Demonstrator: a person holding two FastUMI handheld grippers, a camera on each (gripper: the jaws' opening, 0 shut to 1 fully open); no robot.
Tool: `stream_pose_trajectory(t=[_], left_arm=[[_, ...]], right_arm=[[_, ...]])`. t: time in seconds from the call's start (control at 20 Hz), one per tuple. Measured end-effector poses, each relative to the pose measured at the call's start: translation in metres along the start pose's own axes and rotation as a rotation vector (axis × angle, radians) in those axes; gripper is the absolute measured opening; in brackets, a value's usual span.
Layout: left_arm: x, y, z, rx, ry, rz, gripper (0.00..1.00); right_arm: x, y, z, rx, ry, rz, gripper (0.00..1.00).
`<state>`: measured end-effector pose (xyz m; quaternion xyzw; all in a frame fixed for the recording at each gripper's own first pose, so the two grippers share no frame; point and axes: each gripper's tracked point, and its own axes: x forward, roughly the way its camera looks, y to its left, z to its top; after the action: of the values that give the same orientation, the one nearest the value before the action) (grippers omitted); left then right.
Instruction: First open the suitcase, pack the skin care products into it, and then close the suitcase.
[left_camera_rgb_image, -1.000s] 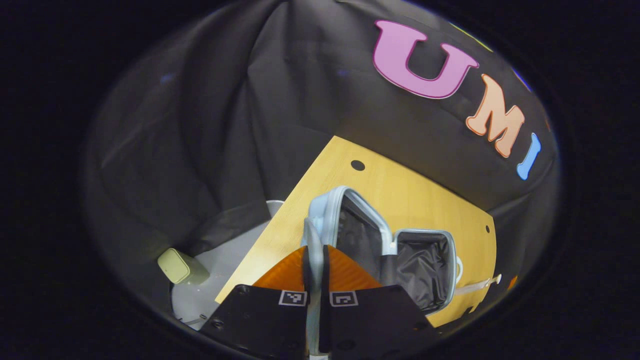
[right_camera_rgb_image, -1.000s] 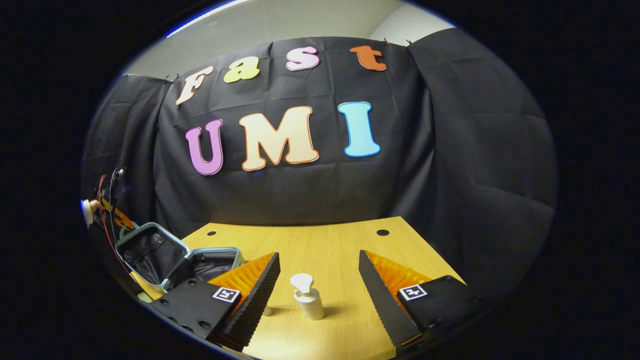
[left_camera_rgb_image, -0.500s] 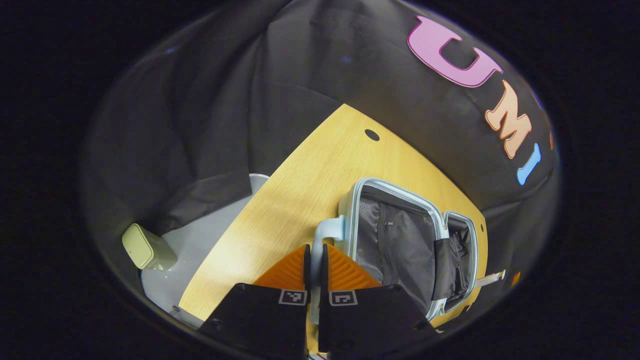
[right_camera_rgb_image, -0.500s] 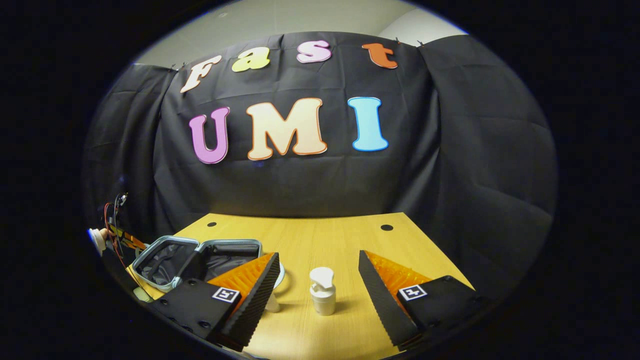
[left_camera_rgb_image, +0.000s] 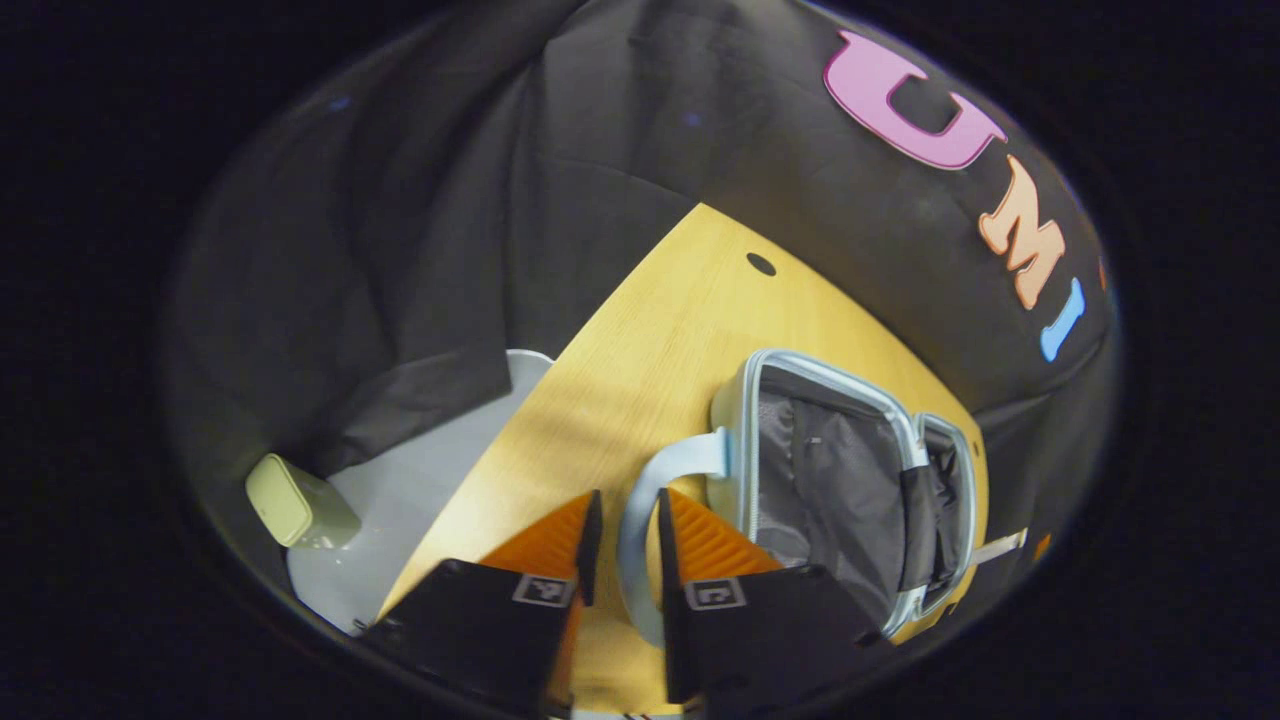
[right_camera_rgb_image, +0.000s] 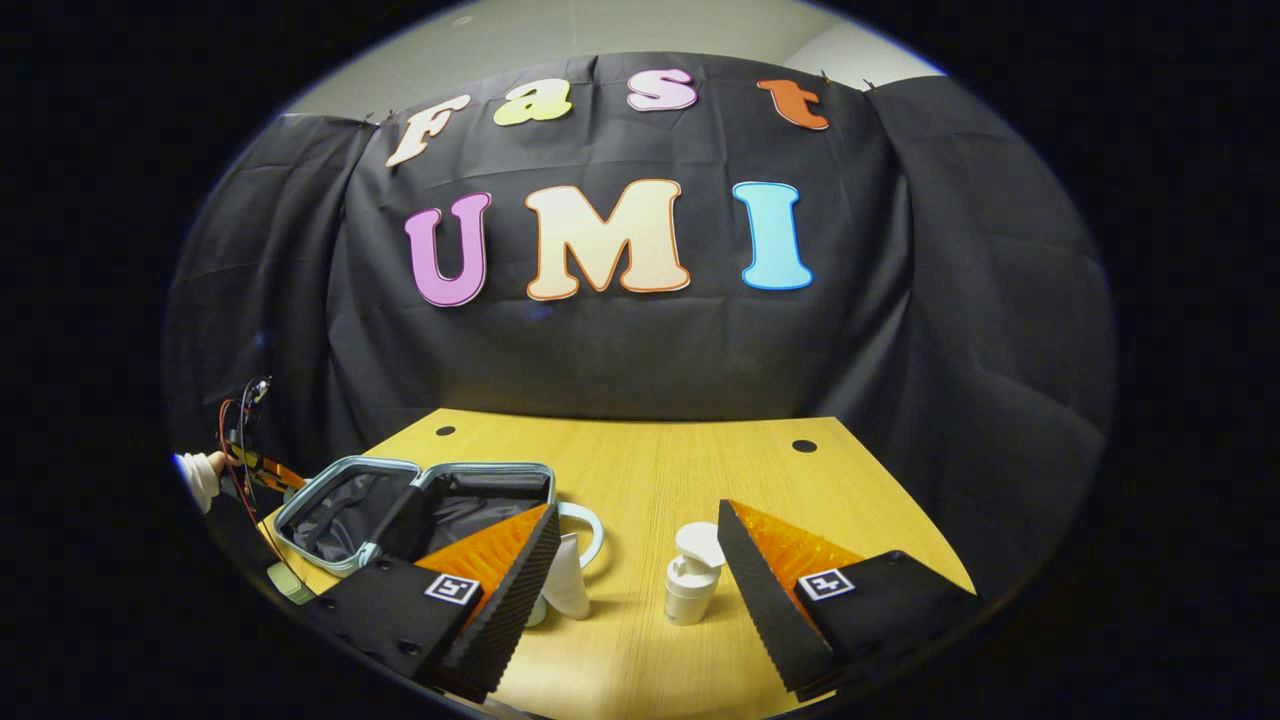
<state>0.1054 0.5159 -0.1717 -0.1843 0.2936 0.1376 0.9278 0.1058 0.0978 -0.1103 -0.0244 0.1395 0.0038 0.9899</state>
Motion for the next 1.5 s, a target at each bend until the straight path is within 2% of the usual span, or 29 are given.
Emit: stream_pose_trajectory(t=[0.15,0.2,0.25,0.45,0.5,0.55,0.6,0.7,0.75,1.0,1.2,1.5], left_arm=[[-0.023,0.004,0.026,0.100,-0.094,0.093,0.80],[-0.034,0.000,0.037,0.136,-0.137,0.112,0.92],[-0.050,-0.011,0.049,0.174,-0.185,0.117,0.95],[-0.112,-0.102,0.071,0.338,-0.359,0.072,0.94],[-0.125,-0.137,0.070,0.358,-0.412,0.027,0.95],[-0.135,-0.174,0.066,0.369,-0.454,-0.022,0.90],[-0.142,-0.212,0.054,0.382,-0.489,-0.078,0.94],[-0.141,-0.272,0.025,0.397,-0.486,-0.158,0.90],[-0.145,-0.303,0.007,0.404,-0.477,-0.203,0.94],[-0.139,-0.433,-0.078,0.442,-0.464,-0.425,0.94],[-0.119,-0.494,-0.144,0.468,-0.384,-0.566,0.94],[-0.089,-0.536,-0.190,0.514,-0.363,-0.634,0.94]], right_arm=[[0.003,-0.007,0.000,0.028,-0.006,-0.006,0.99],[0.004,-0.011,-0.001,0.030,-0.007,-0.011,0.99],[0.004,-0.014,-0.003,0.029,-0.008,-0.015,0.99],[0.004,-0.031,-0.010,0.036,-0.009,-0.018,0.99],[0.002,-0.036,-0.014,0.045,-0.006,-0.016,0.99],[0.002,-0.039,-0.018,0.054,0.000,-0.012,0.99],[0.001,-0.043,-0.023,0.061,0.009,-0.007,0.99],[0.000,-0.052,-0.033,0.067,0.028,0.000,1.00],[-0.002,-0.056,-0.038,0.071,0.036,0.005,0.99],[0.002,-0.064,-0.060,0.063,0.065,0.050,0.98],[0.010,-0.064,-0.074,0.059,0.065,0.085,0.98],[0.022,-0.066,-0.108,0.057,0.106,0.099,0.98]])
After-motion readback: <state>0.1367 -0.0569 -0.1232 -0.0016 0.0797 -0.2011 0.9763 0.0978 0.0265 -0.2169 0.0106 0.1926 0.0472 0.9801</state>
